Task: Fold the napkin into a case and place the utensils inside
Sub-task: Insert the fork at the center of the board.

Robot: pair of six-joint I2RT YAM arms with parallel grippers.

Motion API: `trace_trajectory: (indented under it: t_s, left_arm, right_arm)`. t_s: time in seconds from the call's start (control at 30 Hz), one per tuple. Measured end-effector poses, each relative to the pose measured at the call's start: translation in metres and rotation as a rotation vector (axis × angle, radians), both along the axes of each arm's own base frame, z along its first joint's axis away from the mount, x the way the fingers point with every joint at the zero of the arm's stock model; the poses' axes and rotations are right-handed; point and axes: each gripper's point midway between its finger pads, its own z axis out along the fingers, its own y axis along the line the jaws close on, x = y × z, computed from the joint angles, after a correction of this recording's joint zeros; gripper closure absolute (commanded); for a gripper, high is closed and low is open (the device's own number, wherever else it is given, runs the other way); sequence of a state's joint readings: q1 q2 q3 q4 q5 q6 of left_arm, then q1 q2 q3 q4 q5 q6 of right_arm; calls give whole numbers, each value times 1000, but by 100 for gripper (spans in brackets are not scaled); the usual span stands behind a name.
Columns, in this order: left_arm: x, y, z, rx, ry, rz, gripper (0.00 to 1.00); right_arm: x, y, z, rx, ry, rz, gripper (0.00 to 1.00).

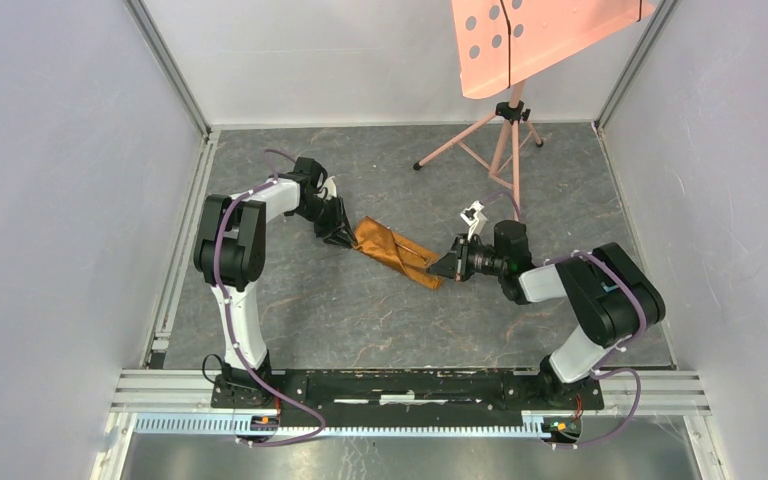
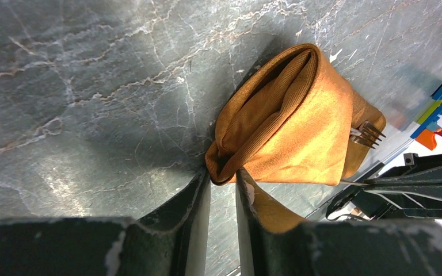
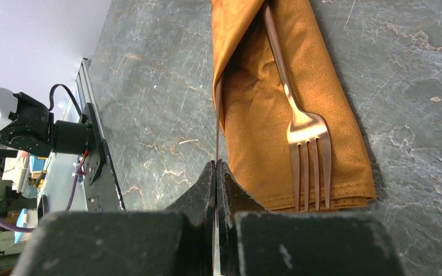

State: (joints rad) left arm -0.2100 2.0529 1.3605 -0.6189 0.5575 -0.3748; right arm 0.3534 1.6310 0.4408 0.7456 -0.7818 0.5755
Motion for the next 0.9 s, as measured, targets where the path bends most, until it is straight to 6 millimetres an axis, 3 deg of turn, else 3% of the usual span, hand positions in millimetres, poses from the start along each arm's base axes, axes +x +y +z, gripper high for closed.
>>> trace_trajectory:
  t_s: [0.27,0.33,0.43,0.63,0.73,0.8,0.87,0.9]
  left_arm:
    - [-2,-2,0,-16,4,-4,70]
    - [-2,-2,0,-17,4,-5,66]
    - [-3,-3,1,-20,4,-7,53]
    - [-9,4,13,34,-9,-1,39]
    - [-11,12,38,75,-65,12,33]
    - [-10,17,70,89,-149,25,31]
    - [-10,20,109,86,-263,34,29]
    - [-11,21,131,80,-328,39,28]
  right_arm:
    - [7,4,-13,6,7,-22,98]
    - [7,4,-16,1,7,-24,90]
    - [9,2,-21,-22,4,-36,78]
    - [13,-6,-32,-118,8,-63,54]
    - [16,-8,-21,-171,-20,-67,42]
    - [18,-12,-8,-233,-41,-76,35]
    - [20,-17,19,-297,-95,-95,32]
    - [21,-19,40,-326,-139,-104,25]
